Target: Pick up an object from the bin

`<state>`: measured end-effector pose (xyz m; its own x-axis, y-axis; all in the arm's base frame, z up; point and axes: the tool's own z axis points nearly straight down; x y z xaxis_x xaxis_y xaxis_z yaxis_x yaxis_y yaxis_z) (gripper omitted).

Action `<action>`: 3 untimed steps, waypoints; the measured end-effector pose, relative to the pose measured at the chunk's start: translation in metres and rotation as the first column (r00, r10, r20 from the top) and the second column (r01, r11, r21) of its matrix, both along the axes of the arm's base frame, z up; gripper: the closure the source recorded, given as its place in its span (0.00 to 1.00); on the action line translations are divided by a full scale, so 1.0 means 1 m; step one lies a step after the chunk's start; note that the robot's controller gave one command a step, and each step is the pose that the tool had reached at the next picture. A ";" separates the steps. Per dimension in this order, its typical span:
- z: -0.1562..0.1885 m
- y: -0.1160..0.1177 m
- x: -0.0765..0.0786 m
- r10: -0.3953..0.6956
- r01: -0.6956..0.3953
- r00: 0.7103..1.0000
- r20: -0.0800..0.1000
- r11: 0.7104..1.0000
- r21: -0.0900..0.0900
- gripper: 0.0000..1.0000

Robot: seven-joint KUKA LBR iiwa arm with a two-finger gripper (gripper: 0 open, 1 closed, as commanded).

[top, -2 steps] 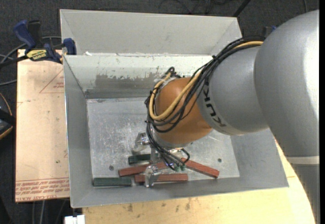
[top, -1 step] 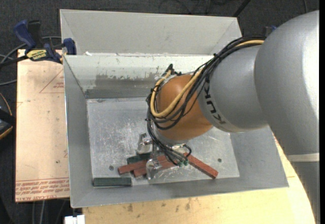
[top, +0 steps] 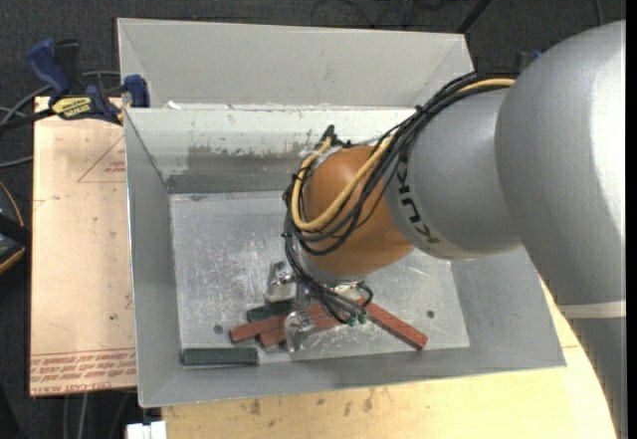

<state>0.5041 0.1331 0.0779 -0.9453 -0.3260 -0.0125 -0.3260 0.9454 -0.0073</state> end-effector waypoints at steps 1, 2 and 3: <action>0.002 0.002 0.000 0.015 -0.015 1.000 -0.002 1.000 0.001 1.00; 0.018 0.002 -0.004 0.008 -0.008 1.000 -0.016 1.000 0.002 1.00; 0.034 0.003 -0.003 0.009 -0.009 1.000 -0.013 1.000 0.004 1.00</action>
Offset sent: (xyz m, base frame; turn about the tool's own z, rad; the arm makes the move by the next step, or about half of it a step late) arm 0.0002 0.0000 0.0234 0.0000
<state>0.5009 0.1358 0.1117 -0.9425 -0.3342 -0.0019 -0.3342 0.9425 0.0005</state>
